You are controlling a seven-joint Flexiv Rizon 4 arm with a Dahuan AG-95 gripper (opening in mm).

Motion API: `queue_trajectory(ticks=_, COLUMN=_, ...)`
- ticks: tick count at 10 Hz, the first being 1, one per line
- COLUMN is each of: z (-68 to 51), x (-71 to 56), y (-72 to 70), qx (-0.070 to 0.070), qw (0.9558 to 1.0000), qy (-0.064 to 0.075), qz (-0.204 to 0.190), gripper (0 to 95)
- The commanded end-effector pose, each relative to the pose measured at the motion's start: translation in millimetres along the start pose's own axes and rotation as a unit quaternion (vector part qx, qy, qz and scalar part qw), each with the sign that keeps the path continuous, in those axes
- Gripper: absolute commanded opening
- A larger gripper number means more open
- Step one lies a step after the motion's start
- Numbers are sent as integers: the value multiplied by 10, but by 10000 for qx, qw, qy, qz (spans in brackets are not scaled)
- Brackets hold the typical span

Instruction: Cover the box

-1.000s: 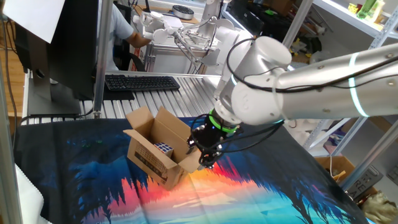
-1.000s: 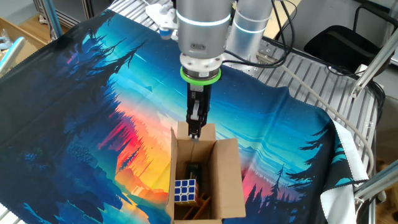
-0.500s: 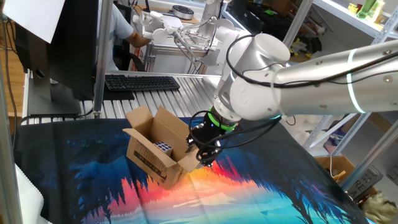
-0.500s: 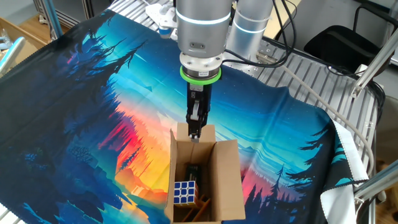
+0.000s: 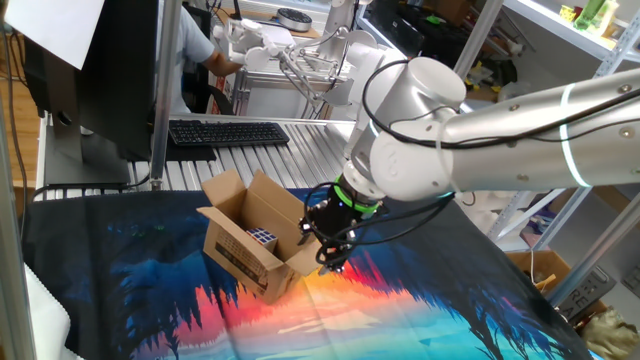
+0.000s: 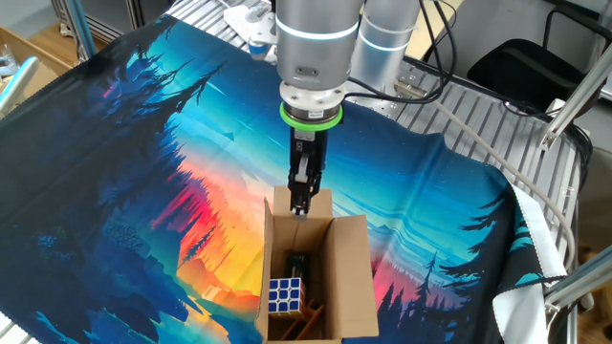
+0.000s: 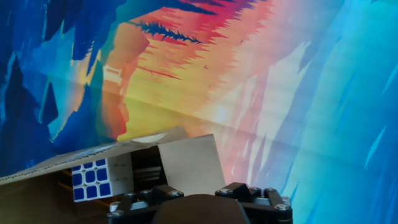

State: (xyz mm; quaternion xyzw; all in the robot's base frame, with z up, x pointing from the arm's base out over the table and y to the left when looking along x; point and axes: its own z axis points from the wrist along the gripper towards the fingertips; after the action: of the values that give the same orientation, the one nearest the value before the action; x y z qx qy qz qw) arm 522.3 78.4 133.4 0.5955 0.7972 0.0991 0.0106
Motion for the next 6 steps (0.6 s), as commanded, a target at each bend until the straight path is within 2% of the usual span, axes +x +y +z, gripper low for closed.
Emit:
queue_trajectory(ticks=1, z=1, x=8, y=-13, qx=4, qw=9999, qy=-15, qz=-107, gripper=760)
queue_trajectory(ticks=2, z=-1, x=6, y=-7, qx=4, qw=9998, qy=-14, qz=-219, gripper=380)
queue_trajectory(ticks=3, z=-1, x=6, y=-6, qx=8, qw=9996, qy=-18, qz=-271, gripper=190)
queue_trajectory(ticks=4, z=-2, x=8, y=-7, qx=13, qw=9996, qy=-17, qz=-298, gripper=190)
queue_trajectory(ticks=5, z=-6, x=12, y=-8, qx=25, qw=9994, qy=-15, qz=-355, gripper=0)
queue_trajectory(ticks=6, z=-10, x=17, y=-9, qx=31, qw=9993, qy=-18, qz=-374, gripper=0)
